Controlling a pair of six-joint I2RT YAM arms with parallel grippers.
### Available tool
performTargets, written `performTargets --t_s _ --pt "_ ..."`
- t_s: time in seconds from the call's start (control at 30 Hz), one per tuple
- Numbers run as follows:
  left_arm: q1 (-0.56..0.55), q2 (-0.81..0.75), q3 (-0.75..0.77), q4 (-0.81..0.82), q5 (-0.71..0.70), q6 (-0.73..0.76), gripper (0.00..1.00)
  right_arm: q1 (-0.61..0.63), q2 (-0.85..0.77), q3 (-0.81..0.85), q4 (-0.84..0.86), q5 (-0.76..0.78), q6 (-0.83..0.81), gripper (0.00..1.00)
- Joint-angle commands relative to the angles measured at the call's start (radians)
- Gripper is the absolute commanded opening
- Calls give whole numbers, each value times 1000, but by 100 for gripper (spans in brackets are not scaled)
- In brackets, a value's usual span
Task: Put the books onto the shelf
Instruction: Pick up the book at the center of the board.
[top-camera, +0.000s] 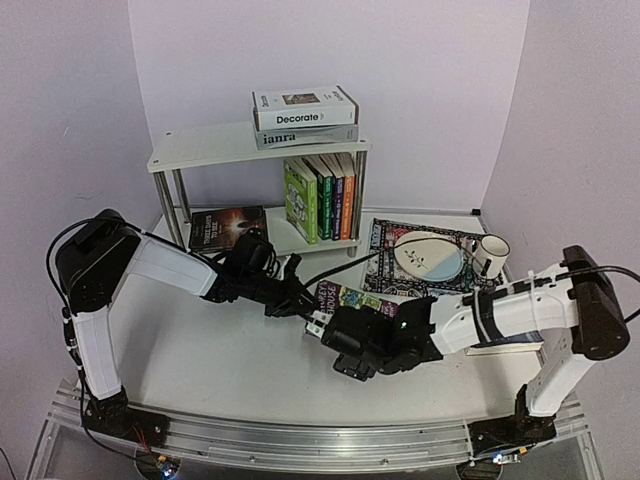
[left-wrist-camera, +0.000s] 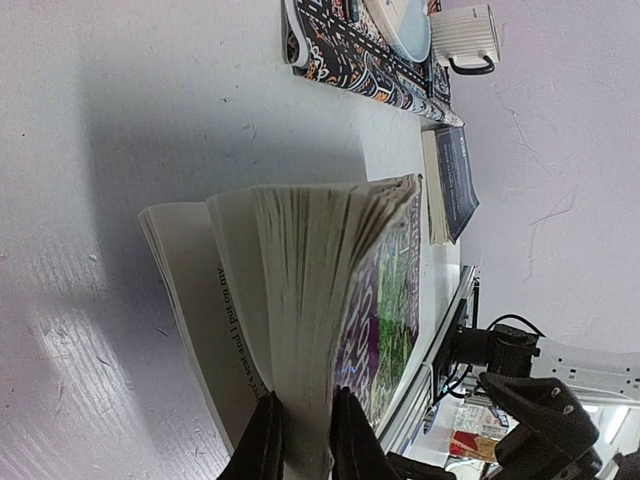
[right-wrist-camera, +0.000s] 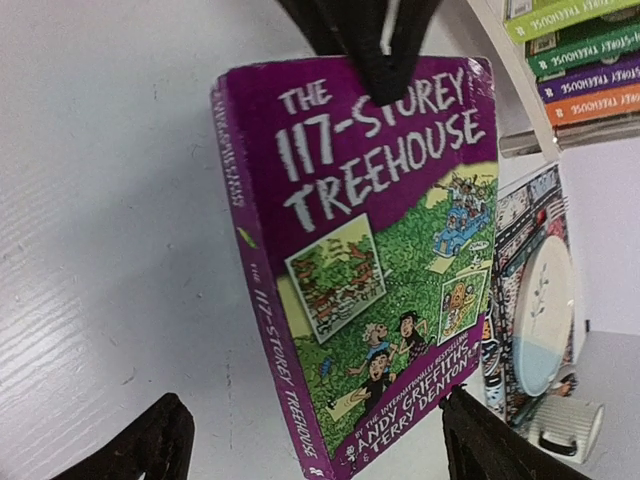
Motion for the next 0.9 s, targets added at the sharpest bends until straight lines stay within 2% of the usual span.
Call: performTargets --t_s 0.0,0.33,0.87 --pt "7 -57 18 58 63 -15 0 45 76 50 -60 250 -68 85" --pt "12 -59 19 58 67 -21 0 84 274 87 -26 446 -73 76" --pt "22 -65 10 57 82 -26 0 107 340 30 13 564 -49 63"
